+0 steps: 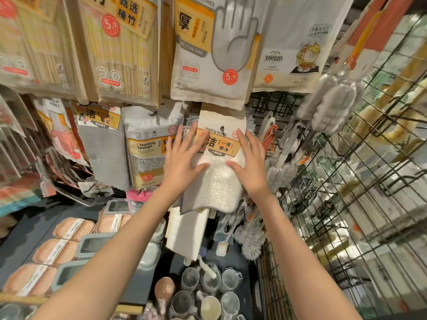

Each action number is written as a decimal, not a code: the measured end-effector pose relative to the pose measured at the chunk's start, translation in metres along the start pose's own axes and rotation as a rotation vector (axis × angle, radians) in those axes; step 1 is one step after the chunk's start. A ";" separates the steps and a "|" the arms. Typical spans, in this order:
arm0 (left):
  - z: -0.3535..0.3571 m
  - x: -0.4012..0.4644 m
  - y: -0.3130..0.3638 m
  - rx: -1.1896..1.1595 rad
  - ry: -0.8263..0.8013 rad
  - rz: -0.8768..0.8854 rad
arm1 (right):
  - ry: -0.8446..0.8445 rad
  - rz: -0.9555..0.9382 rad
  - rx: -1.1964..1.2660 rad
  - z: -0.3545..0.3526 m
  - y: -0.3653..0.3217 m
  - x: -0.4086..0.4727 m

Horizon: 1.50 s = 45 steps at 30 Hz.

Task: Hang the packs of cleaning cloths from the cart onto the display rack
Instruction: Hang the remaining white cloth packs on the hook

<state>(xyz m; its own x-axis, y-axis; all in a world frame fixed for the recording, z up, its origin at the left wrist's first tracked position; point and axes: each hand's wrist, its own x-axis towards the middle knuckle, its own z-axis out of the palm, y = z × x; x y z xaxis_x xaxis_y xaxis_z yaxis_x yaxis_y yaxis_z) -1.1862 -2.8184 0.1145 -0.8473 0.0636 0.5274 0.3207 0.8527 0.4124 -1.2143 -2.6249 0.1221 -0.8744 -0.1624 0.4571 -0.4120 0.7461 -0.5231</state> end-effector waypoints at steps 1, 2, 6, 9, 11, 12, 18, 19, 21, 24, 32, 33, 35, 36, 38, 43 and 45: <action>0.000 0.000 -0.002 0.019 -0.024 -0.002 | -0.007 -0.002 -0.004 0.000 0.002 0.001; -0.001 0.001 -0.003 0.035 -0.046 -0.002 | -0.012 -0.006 -0.010 -0.001 0.003 0.002; 0.000 0.007 -0.007 0.084 -0.102 0.010 | -0.046 -0.007 0.020 -0.002 0.007 0.006; 0.001 0.012 -0.009 0.100 -0.137 0.017 | -0.060 0.005 0.038 -0.006 0.008 0.011; 0.002 0.016 -0.011 0.107 -0.154 0.026 | -0.069 0.008 0.040 -0.007 0.009 0.014; 0.002 0.018 -0.011 0.110 -0.160 0.030 | -0.076 0.012 0.044 -0.008 0.009 0.016; 0.004 0.032 -0.019 0.115 -0.194 0.042 | -0.110 0.015 0.081 -0.007 0.013 0.030; 0.004 0.034 -0.021 0.105 -0.194 0.048 | -0.114 0.010 0.083 -0.007 0.014 0.032; 0.005 0.039 -0.025 0.104 -0.200 0.058 | -0.119 0.008 0.084 -0.007 0.014 0.035; 0.007 0.046 -0.029 0.131 -0.198 0.070 | -0.128 0.021 0.066 -0.006 0.014 0.040; 0.013 0.058 -0.034 0.128 -0.224 0.046 | -0.153 0.026 0.052 -0.007 0.019 0.055; 0.013 0.060 -0.034 0.122 -0.227 0.042 | -0.156 0.027 0.052 -0.007 0.019 0.056; 0.014 0.063 -0.034 0.116 -0.232 0.032 | -0.164 0.032 0.064 -0.009 0.019 0.059; 0.014 0.064 -0.034 0.115 -0.235 0.025 | -0.168 0.033 0.070 -0.009 0.019 0.059; 0.013 0.066 -0.034 0.114 -0.240 0.016 | -0.170 0.035 0.072 -0.009 0.019 0.060; 0.014 0.071 -0.035 0.116 -0.241 0.015 | -0.163 0.061 0.036 -0.007 0.019 0.065; 0.014 0.074 -0.036 0.117 -0.245 -0.002 | -0.169 0.066 0.036 -0.007 0.018 0.068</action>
<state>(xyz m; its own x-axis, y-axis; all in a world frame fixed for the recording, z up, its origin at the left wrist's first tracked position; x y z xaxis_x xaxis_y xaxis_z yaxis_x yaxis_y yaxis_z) -1.2665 -2.8369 0.1286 -0.9295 0.1732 0.3255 0.2800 0.9060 0.3174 -1.2792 -2.6178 0.1488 -0.9291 -0.2227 0.2953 -0.3590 0.7354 -0.5748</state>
